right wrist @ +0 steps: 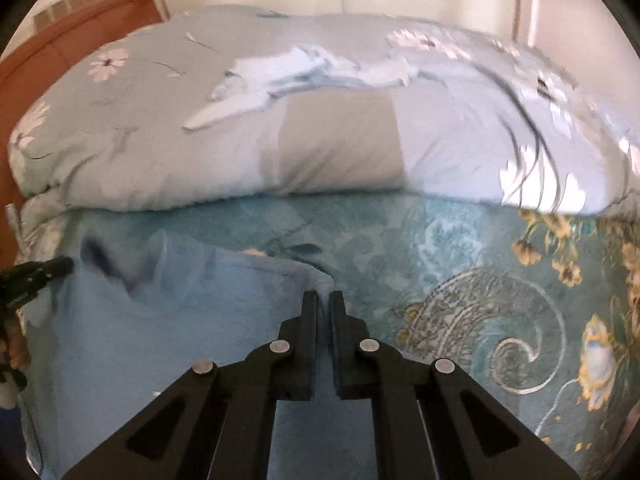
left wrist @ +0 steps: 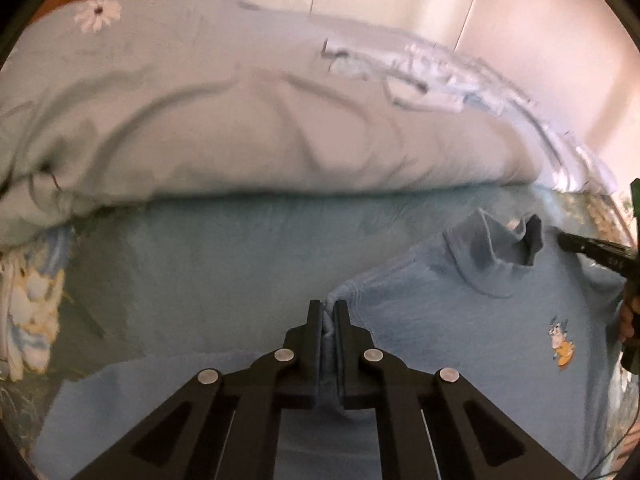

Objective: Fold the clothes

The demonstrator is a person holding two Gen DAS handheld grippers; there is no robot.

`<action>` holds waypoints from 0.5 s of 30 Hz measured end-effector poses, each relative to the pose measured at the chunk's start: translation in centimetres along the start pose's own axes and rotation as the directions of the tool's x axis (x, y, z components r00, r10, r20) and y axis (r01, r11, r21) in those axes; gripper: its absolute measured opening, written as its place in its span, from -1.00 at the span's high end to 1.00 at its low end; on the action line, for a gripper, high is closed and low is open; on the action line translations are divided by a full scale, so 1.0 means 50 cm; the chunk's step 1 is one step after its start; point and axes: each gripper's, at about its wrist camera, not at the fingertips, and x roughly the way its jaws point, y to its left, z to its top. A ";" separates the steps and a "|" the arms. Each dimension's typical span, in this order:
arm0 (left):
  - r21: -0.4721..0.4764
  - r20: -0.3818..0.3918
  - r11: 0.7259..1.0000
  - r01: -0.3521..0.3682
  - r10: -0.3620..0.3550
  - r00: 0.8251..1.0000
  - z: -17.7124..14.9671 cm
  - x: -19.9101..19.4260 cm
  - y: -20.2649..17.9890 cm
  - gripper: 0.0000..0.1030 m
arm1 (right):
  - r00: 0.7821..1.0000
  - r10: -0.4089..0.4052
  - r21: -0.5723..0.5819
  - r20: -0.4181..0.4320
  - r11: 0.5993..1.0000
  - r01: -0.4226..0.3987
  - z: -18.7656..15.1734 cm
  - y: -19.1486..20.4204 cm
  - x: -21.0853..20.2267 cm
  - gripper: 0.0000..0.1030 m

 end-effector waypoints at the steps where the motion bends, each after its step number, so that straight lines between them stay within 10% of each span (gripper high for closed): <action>1: 0.006 -0.015 1.000 -0.016 0.016 1.000 -0.004 0.014 -0.001 0.88 | 1.000 0.001 0.010 -0.009 1.000 -0.001 -0.002 -0.001 0.009 0.89; 9: -0.025 0.050 1.000 -0.018 0.019 0.999 -0.021 -0.038 -0.009 0.68 | 0.997 0.056 0.010 0.048 0.998 -0.057 -0.016 -0.014 -0.042 0.76; 15: -0.037 0.264 0.993 -0.114 0.119 0.957 -0.110 -0.185 -0.042 -0.27 | 0.972 0.025 -0.024 0.232 1.000 -0.020 -0.091 -0.049 -0.233 0.15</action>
